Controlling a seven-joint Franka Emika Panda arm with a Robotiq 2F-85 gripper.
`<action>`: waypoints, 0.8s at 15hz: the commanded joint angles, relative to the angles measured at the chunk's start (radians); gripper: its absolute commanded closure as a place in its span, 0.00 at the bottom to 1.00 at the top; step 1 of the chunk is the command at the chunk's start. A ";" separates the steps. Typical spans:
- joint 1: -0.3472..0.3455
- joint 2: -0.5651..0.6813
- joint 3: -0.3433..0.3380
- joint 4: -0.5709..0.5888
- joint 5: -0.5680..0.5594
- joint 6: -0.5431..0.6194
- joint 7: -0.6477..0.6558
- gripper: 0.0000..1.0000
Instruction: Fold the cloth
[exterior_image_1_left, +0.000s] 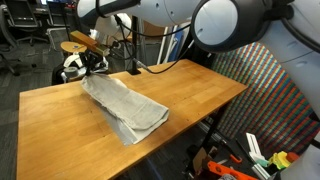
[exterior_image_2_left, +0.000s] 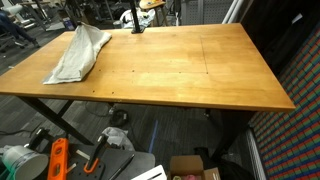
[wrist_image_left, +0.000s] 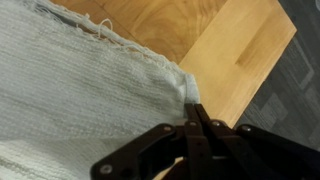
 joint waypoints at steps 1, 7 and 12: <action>-0.016 0.057 -0.004 0.092 -0.016 -0.018 0.022 0.97; -0.053 0.056 0.001 0.059 -0.025 -0.103 -0.013 0.79; -0.084 -0.001 0.021 0.000 -0.020 -0.203 -0.138 0.42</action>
